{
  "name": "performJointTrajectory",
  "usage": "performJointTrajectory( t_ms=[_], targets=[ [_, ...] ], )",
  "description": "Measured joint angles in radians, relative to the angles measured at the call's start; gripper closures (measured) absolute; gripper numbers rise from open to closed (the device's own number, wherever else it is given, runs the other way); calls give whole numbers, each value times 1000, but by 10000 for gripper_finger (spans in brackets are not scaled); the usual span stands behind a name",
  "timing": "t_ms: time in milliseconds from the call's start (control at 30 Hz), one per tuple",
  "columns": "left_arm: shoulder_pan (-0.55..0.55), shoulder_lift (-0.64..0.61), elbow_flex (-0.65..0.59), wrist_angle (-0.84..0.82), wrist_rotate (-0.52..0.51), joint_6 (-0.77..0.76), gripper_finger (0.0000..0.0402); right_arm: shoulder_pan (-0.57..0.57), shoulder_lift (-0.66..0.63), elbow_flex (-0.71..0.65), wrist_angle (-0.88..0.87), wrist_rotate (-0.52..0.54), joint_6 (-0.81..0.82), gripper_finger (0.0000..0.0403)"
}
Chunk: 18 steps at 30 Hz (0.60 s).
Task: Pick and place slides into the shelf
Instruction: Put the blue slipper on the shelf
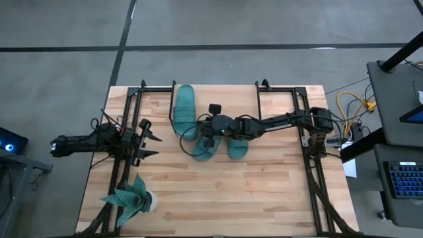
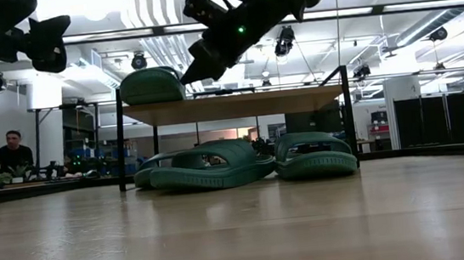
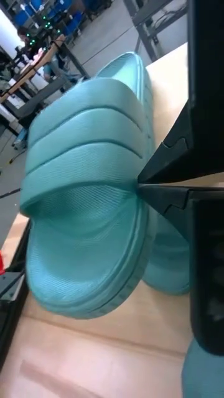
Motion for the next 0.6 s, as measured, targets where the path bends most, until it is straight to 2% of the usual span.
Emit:
performJointTrajectory(
  t_ms=[600],
  targets=[
    [0,0,0,0,0,0,191,0,0,0,33,-32,10,394]
  ],
)
